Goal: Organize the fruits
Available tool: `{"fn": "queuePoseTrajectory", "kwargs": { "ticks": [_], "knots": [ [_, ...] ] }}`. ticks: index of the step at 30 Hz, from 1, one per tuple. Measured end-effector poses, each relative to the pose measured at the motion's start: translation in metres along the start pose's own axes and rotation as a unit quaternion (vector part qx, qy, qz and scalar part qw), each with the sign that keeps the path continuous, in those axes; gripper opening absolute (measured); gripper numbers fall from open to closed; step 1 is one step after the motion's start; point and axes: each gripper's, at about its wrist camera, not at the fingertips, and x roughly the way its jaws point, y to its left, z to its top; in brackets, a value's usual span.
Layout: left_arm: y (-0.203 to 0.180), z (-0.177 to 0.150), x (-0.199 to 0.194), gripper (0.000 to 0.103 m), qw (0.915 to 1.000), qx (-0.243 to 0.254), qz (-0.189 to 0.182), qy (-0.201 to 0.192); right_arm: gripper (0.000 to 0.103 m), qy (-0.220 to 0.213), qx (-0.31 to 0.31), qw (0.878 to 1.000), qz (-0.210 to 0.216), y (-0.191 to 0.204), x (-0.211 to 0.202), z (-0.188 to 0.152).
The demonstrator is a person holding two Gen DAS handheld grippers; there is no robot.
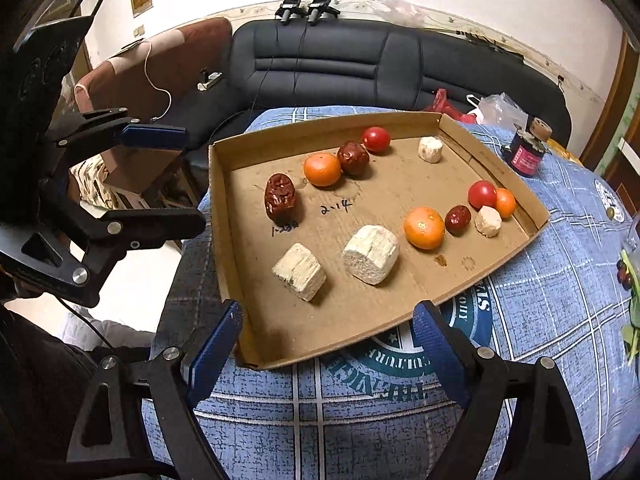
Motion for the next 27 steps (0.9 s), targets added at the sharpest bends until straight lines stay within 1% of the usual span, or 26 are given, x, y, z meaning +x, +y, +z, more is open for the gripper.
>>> {"fn": "queuePoseTrajectory", "kwargs": {
  "ticks": [9, 27],
  "knots": [
    [0.0041, -0.0034, 0.0020, 0.085, 0.9999, -0.004, 0.013, 0.004, 0.088, 0.001, -0.015, 1.000, -0.003, 0.0048, 0.0023, 0.0043],
    [0.0035, -0.0045, -0.0003, 0.085, 0.9999, 0.000, 0.014, 0.001, 0.088, 0.002, -0.018, 1.000, -0.002, 0.0064, 0.0023, 0.0042]
  ]
}}
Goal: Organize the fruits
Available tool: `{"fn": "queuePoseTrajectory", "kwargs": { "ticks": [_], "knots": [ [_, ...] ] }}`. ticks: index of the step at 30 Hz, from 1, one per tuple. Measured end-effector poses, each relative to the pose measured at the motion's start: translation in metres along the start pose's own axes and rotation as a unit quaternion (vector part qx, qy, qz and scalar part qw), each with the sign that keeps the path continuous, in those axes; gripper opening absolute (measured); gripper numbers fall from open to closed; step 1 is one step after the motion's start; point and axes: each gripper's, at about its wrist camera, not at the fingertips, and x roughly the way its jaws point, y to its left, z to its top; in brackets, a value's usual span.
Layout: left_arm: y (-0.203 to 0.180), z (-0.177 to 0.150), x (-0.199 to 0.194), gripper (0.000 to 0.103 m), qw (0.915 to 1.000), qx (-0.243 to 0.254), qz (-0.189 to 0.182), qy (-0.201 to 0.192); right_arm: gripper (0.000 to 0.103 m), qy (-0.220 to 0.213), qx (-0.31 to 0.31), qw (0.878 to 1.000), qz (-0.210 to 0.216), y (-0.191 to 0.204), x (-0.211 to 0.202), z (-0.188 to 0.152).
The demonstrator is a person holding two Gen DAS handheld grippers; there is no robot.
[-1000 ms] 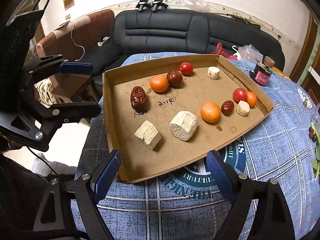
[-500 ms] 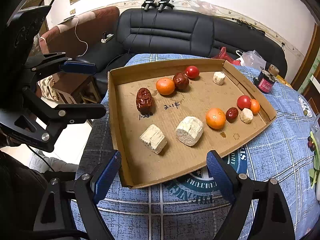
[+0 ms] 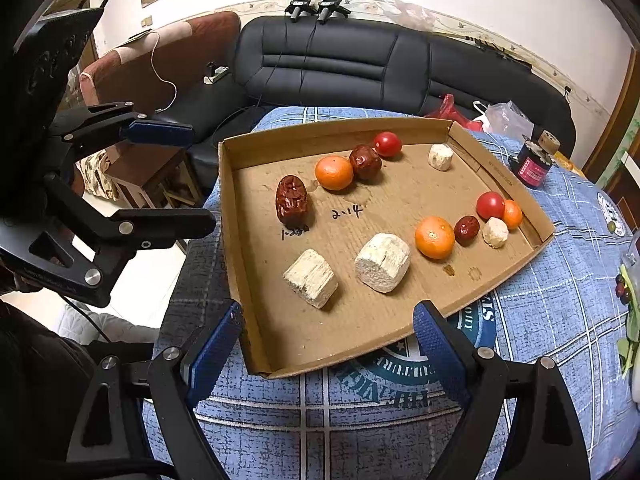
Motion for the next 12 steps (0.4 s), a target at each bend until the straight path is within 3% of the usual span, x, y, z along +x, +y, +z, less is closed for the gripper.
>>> {"fn": "queuePoseTrajectory", "kwargs": {
  "ticks": [12],
  "knots": [
    [-0.0001, 0.0008, 0.0025, 0.085, 1.0000, 0.000, -0.003, 0.003, 0.089, -0.002, 0.005, 1.000, 0.004, -0.0011, 0.0006, -0.0010]
  ]
}}
